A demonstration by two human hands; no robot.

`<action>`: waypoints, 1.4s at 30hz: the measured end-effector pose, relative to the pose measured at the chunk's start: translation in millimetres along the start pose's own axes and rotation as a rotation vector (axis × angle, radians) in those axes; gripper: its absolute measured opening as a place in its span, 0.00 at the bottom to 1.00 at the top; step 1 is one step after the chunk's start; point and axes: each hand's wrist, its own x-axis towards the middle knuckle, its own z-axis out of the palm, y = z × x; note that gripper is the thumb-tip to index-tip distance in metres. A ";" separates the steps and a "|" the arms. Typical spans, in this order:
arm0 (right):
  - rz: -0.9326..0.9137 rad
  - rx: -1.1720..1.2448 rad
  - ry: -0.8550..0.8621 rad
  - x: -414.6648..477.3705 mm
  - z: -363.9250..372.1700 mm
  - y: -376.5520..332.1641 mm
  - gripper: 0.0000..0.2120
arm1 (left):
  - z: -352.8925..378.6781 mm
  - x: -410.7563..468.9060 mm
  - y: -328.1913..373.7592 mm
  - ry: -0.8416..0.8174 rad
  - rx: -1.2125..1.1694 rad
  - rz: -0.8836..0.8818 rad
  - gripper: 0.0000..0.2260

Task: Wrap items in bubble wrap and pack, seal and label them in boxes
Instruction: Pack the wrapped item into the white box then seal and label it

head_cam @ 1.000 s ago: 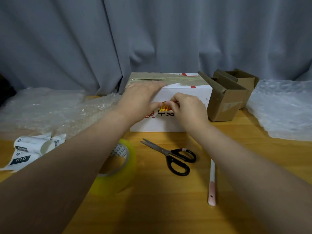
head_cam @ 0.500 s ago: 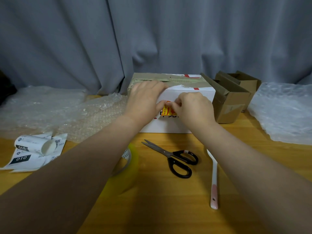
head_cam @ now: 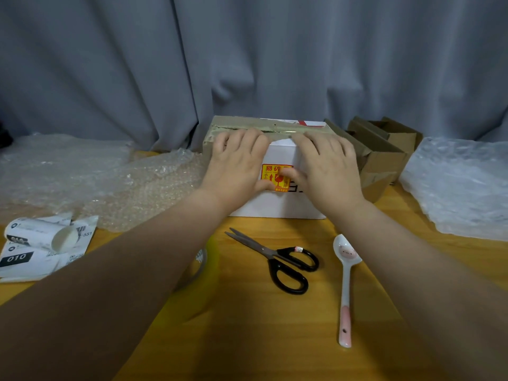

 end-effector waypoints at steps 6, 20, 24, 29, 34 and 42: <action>0.003 -0.053 -0.045 -0.1 5.2 -0.6 0.43 | 4.6 -0.5 1.2 -0.025 0.123 0.026 0.41; 0.253 0.195 0.013 -1.6 1.6 4.6 0.21 | -10.3 3.5 -24.3 -0.050 -0.163 -0.106 0.17; 0.533 0.369 -0.145 -16.2 3.5 0.7 0.42 | -10.7 -24.5 -41.7 -0.221 -0.413 -0.574 0.42; 0.705 0.415 -0.104 -11.2 15.4 -32.6 0.56 | -2.7 -25.3 -18.1 -0.246 -0.647 -0.740 0.43; 0.731 0.338 -0.125 -15.6 21.3 -45.5 0.64 | -8.5 -27.1 -16.8 -0.218 -0.633 -0.758 0.34; 0.715 0.449 -0.178 -22.1 12.4 -46.7 0.66 | -19.9 -32.0 -8.4 -0.199 -0.593 -0.752 0.35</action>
